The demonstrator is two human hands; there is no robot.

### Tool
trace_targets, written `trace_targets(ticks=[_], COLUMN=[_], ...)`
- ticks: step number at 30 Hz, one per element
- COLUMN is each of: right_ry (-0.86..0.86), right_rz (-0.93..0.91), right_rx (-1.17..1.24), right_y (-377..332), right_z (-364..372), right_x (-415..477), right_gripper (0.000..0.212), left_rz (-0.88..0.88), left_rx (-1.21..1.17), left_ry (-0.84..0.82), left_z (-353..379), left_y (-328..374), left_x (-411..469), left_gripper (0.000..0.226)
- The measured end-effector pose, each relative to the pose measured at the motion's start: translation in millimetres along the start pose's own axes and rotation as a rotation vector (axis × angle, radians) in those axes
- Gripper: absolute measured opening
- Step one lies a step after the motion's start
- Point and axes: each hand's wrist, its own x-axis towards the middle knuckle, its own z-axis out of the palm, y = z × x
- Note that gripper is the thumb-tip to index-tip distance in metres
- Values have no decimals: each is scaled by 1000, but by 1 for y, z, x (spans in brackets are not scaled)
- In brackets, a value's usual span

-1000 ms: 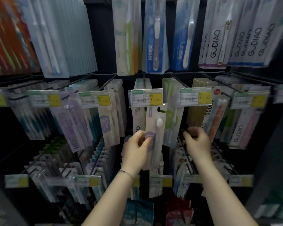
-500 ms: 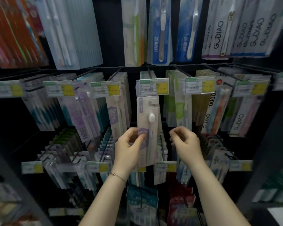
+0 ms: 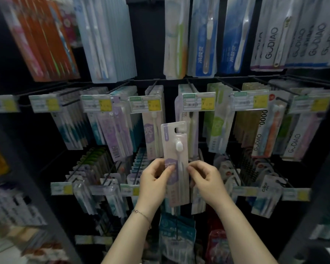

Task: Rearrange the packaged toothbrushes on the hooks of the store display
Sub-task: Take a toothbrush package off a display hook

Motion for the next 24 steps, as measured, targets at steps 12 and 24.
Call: trace_targets(ticks=[12,24], right_ry=[-41,517], right_rz=[60,158], right_rx=[64,137], right_y=[9,27], right_z=[32,-1], right_x=[28,85], right_gripper=[25,19], left_rz=[-35,22], left_rx=[35,134], left_ry=[32,-1], left_z=[-24,-41], left_y=[-14,-17], left_x=[21,51], left_gripper=[8,18])
